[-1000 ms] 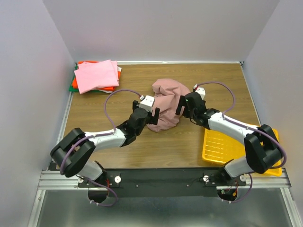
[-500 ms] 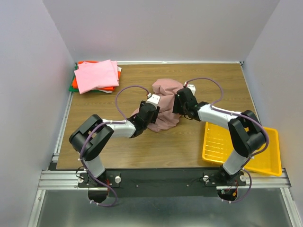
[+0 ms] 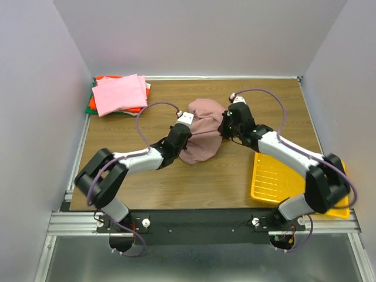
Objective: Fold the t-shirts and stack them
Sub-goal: Flatten the tshirt out
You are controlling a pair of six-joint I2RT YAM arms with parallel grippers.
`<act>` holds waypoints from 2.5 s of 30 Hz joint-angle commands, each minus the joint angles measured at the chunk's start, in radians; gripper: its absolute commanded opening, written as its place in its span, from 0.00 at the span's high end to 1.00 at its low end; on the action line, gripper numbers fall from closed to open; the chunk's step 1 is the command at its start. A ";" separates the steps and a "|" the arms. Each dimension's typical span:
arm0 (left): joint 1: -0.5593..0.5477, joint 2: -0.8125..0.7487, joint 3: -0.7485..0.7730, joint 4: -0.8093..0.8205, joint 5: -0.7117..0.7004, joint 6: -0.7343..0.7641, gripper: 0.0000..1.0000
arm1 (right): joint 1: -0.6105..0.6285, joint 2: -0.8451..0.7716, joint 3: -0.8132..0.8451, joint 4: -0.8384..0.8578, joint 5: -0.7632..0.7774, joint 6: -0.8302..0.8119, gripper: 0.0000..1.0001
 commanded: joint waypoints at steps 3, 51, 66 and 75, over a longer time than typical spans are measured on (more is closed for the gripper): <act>0.005 -0.321 0.059 -0.189 -0.047 -0.035 1.00 | 0.008 -0.240 0.051 -0.101 -0.139 -0.036 1.00; -0.080 -0.440 -0.231 -0.112 0.292 -0.357 0.39 | 0.057 -0.350 -0.385 -0.136 -0.248 0.053 0.28; -0.100 -0.484 -0.375 -0.052 0.364 -0.426 0.41 | 0.083 -0.371 -0.477 -0.136 -0.306 0.085 0.48; -0.102 -0.450 -0.386 -0.031 0.370 -0.430 0.41 | 0.118 -0.317 -0.474 -0.136 -0.271 0.093 0.55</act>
